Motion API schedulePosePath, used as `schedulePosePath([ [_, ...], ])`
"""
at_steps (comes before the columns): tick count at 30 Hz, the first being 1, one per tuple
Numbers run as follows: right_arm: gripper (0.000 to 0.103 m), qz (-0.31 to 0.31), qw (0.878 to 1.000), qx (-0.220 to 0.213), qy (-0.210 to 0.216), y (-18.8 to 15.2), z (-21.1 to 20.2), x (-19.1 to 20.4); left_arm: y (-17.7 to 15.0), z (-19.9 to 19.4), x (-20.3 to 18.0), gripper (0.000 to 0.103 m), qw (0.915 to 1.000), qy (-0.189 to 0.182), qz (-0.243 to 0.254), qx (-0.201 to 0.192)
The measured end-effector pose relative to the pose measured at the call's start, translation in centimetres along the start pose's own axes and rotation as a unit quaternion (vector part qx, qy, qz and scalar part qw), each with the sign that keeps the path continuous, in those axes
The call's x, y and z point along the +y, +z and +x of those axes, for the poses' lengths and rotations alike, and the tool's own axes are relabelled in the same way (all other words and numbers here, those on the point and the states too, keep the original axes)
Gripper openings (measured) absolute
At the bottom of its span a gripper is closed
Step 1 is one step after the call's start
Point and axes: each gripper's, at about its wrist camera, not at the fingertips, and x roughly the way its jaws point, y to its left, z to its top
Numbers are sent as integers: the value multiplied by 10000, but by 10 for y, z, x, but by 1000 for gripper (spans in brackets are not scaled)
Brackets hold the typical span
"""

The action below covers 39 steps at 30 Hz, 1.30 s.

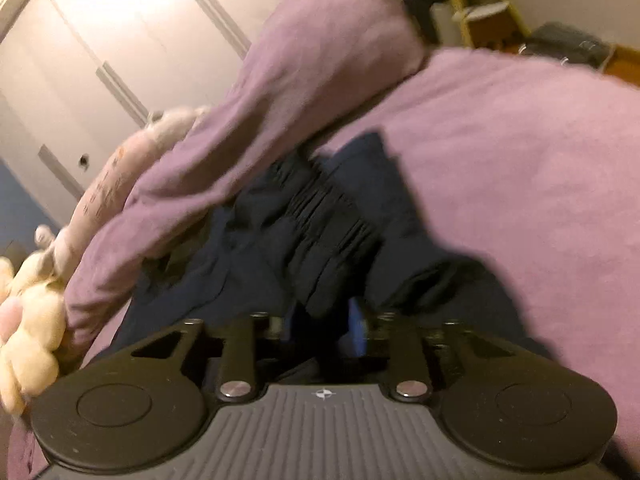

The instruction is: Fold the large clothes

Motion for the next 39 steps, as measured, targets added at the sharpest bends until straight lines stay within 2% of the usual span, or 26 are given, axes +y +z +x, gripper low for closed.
schedulePosePath([
  [2,46,-486,9951,-713,-485,-1,-23,10,-5,-23,2,90,9996,-61,50,-282],
  [3,46,-757,9902,-976,-656,0,-29,17,-6,-34,0,90,9989,-104,86,-447],
  [4,46,-944,9875,-1092,-628,0,-31,23,-6,-42,-2,91,9980,-158,104,-604],
  [5,46,-1133,9869,-1051,-468,2,-26,31,-4,-47,-6,94,9970,-225,111,-733],
  [8,41,-1821,9816,-532,-235,1,4,63,15,-40,-27,94,9947,-373,77,-952],
  [10,38,-2607,9639,-375,-393,-9,22,87,28,-23,-41,93,9927,-350,-92,-1148],
  [11,37,-3015,9509,-346,-598,-16,33,95,33,-14,-47,93,9925,-298,-136,-1181],
  [12,34,-3284,9405,-253,-835,-21,46,98,37,-2,-54,91,9932,-233,-143,-1134],
  [13,32,-3358,9366,-128,-991,-24,56,96,39,10,-59,90,9945,-143,-117,-1029],
  [14,32,-3340,9366,40,-1056,-25,63,88,40,21,-64,91,9959,-95,-63,-896],
  [16,31,-3253,9406,87,-967,-29,58,73,34,33,-63,92,9970,-161,-37,-757],
  [20,29,-3312,9393,146,-884,-33,50,65,26,39,-51,97,9963,-374,-180,-756],
  [23,29,-3313,9391,168,-900,-36,50,67,23,42,-48,97,9963,-444,-265,-691],
  [29,29,-3262,9410,241,-867,-23,70,69,19,44,-67,102,9939,-56,448,-1008],
  [31,29,-2913,9532,313,-751,-17,63,65,17,39,-66,102,9947,-22,346,-969],
  [34,33,-1933,9799,462,-178,-4,30,43,14,31,-60,102,9966,-129,349,-738],
  [36,63,-1044,9930,518,168,0,3,19,9,29,-58,102,9967,-132,460,-651],
  [39,64,-219,9974,515,453,0,-16,-4,4,35,-62,100,9970,-5,633,-440],
])
